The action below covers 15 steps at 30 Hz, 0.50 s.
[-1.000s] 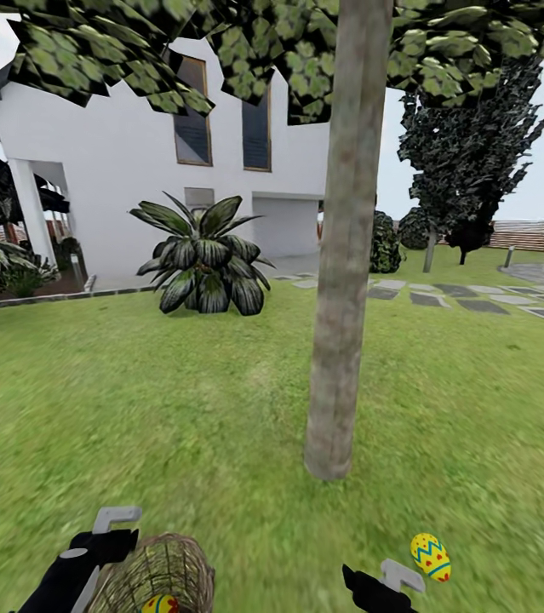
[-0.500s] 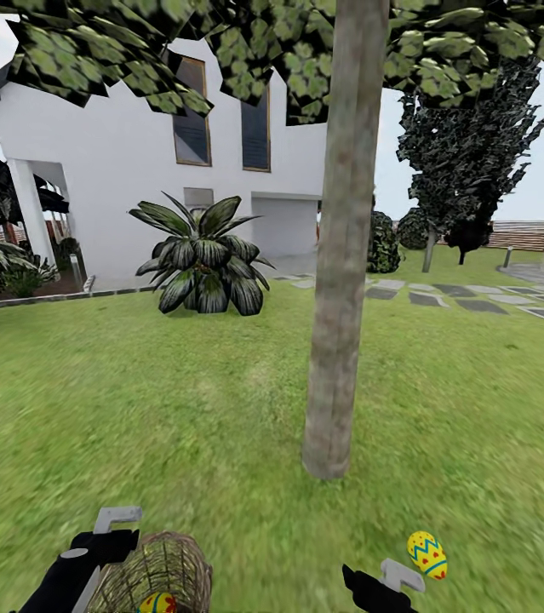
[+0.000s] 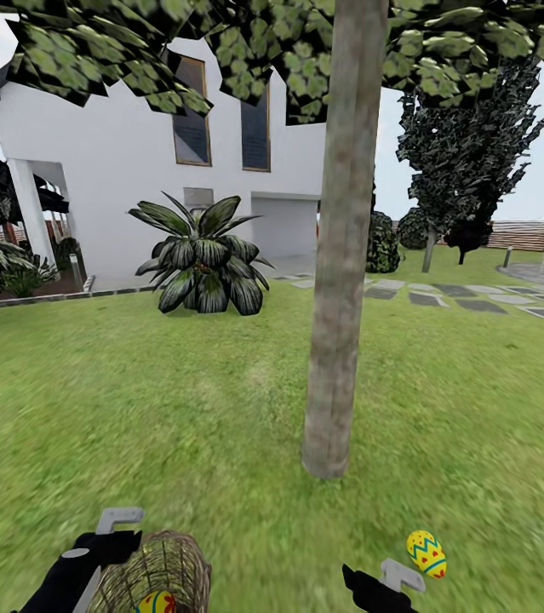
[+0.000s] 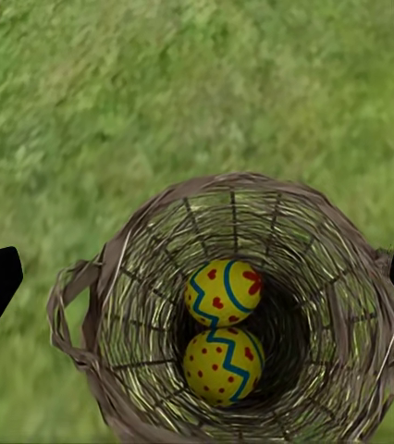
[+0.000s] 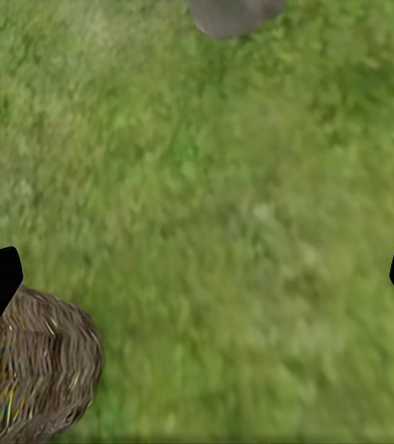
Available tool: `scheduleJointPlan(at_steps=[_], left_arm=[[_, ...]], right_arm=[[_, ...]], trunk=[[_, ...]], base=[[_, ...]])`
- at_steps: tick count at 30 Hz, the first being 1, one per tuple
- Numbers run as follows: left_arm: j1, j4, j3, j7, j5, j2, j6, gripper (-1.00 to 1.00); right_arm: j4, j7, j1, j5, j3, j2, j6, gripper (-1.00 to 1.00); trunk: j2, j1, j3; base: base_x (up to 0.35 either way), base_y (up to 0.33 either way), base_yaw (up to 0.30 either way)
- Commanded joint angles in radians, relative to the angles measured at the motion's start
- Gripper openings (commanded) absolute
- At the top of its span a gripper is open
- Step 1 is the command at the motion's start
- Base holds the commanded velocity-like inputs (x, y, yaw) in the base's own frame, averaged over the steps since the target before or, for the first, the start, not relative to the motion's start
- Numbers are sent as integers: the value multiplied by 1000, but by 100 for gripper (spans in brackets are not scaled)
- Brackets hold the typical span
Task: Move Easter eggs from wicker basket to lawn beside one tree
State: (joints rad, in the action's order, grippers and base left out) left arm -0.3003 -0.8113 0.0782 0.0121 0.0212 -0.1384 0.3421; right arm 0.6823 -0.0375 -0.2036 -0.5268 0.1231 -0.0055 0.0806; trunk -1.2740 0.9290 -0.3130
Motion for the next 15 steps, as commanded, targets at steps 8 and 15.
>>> scheduleJointPlan(at_steps=[8, 15], left_arm=[[6, 12, 10, -59, 5, 4, 19, 100], [6, 51, 9, -59, 5, 4, 35, 100]], right_arm=[[-10, -15, 11, 4, 3, -9, -8, 100], [-49, -55, 36, 29, 2, -10, -47, 100]], trunk=[[-43, 23, -20], [-43, 23, -20]], base=[[0, 0, 0], [0, 0, 0]])
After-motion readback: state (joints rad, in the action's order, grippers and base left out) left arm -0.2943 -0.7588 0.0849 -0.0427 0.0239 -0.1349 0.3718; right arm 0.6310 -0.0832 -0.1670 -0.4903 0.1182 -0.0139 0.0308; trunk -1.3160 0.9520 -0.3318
